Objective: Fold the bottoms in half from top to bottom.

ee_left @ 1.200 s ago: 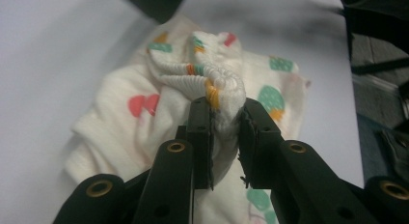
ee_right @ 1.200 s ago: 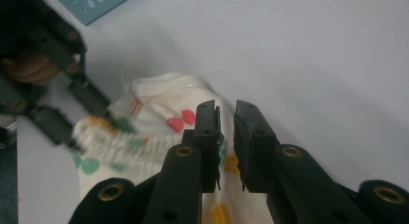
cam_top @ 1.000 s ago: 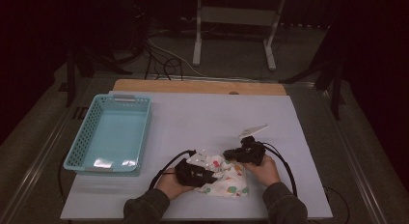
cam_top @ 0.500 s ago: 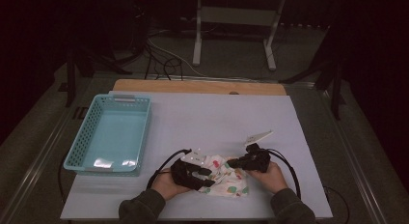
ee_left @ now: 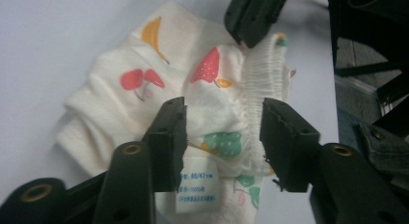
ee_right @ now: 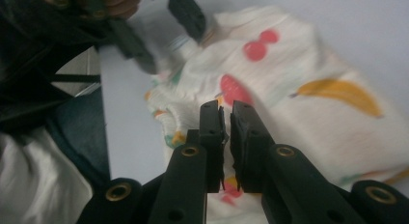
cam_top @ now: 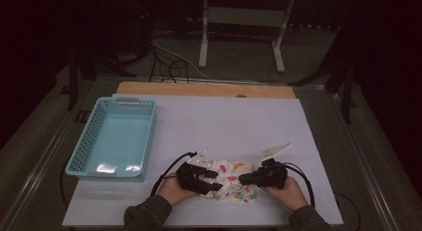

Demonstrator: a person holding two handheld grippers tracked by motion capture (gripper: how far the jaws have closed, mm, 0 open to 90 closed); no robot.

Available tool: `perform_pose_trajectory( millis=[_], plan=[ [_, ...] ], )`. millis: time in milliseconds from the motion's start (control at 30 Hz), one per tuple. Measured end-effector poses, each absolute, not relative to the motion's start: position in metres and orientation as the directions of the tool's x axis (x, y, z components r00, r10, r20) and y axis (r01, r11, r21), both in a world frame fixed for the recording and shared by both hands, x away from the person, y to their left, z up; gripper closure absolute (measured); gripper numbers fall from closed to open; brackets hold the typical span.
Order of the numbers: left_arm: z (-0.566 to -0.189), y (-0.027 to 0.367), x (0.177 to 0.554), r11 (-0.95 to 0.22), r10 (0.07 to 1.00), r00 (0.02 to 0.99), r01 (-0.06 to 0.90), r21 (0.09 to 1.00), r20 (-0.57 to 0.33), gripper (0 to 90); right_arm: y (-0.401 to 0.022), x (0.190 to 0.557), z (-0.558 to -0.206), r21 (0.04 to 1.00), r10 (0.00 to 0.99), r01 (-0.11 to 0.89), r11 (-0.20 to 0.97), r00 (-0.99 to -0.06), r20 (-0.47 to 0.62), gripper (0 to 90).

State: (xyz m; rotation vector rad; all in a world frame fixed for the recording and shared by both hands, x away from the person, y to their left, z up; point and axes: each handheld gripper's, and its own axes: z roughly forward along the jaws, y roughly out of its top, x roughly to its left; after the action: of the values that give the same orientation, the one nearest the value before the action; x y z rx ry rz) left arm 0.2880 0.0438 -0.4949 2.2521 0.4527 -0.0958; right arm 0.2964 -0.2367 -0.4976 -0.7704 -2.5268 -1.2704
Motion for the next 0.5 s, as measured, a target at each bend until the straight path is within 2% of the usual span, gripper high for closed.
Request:
perform_pose_trajectory(
  millis=[100,300,400,500],
  plan=[
    [-0.499,0.041,0.288,-0.614,0.313,0.929,0.358,0.703,-0.199,55.6,-0.236,0.288,-0.503,0.681,0.344,0.520,0.515,-0.853,0.392,82.5],
    [-0.506,0.038,0.287,-0.637,0.340,0.923,0.366,0.679,-0.178,55.2,-0.234,0.276,-0.511,0.650,0.364,0.494,0.577,-0.869,0.336,75.8],
    [-0.504,0.039,0.286,-0.634,0.345,0.923,0.362,0.683,-0.169,54.2,-0.233,0.273,-0.512,0.652,0.368,0.487,0.581,-0.872,0.323,73.2],
    [-0.495,0.041,0.285,-0.603,0.363,0.918,0.363,0.710,-0.161,53.2,-0.236,0.273,-0.508,0.690,0.391,0.483,0.539,-0.869,0.303,66.9]
  ],
)
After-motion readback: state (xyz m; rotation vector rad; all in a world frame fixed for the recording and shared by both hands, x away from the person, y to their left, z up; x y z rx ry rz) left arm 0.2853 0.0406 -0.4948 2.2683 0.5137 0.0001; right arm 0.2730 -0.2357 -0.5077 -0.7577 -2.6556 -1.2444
